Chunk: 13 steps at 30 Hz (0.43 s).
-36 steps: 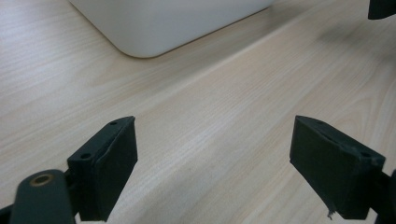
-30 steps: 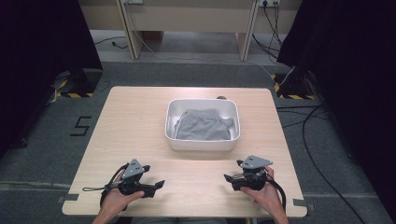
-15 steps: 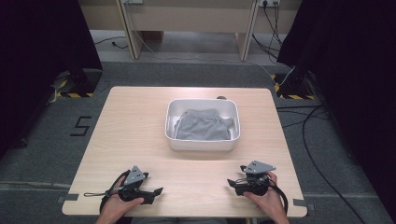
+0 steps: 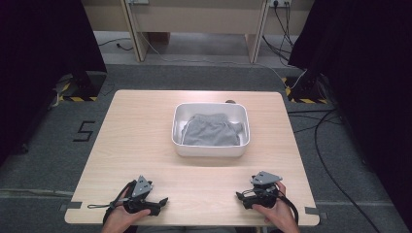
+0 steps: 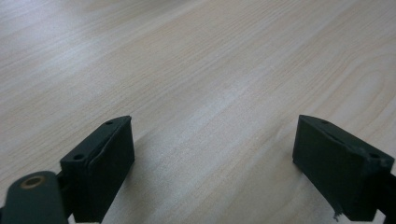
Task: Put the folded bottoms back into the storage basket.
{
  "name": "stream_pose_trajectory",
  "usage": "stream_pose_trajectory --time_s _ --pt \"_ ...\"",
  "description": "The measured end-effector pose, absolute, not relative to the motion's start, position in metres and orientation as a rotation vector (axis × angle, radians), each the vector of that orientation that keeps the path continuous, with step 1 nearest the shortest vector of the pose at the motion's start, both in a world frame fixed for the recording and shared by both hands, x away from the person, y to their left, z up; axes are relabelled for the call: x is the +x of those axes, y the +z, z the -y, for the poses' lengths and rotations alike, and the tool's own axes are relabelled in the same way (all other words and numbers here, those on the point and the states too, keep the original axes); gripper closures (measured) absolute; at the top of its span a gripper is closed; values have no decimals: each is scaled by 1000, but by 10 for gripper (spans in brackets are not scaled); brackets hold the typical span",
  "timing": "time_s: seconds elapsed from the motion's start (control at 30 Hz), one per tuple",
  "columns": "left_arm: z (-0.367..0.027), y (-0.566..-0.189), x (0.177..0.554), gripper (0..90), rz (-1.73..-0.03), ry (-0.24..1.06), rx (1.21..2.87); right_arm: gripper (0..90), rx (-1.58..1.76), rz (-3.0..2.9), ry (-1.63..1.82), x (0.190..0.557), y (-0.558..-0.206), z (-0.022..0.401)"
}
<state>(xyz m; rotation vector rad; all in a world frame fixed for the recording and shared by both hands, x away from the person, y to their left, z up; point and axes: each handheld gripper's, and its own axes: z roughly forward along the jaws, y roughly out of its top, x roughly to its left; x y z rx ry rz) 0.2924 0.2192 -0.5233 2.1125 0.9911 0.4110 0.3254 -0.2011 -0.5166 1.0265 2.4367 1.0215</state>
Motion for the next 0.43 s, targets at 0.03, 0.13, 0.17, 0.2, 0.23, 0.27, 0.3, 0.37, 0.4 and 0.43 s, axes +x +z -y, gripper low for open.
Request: stream_pose_trajectory --time_s 0.03,0.13,0.17,0.2,0.23,0.27,0.3,0.37,0.4,0.43 --pt "-219 -523 292 113 -990 412 2115 126 1026 -2436 1021 325 -517 201" --pt "-219 -523 292 112 -991 411 2114 123 1020 -2438 1019 325 -517 201" --pt "-219 -523 292 112 -991 411 2114 123 1020 -2438 1019 325 -517 201" --pt "-219 -523 292 112 -991 412 2114 121 1018 -2438 1019 325 -517 201" --pt "-219 -523 292 110 -991 412 2114 121 1018 -2438 1019 325 -517 201" --pt "-219 -523 293 107 -995 410 2113 120 1019 -2439 1019 325 -517 201" --pt "-219 -523 293 106 -995 410 2113 120 1019 -2439 1019 325 -517 201" --pt "-220 -523 294 107 -1006 415 2108 120 1017 -2440 1020 325 -517 201" --pt "-221 -523 294 106 -1003 414 2110 120 1019 -2441 1021 325 -517 201" --pt "-221 -523 294 107 -1003 414 2110 120 1019 -2441 1021 325 -517 201"
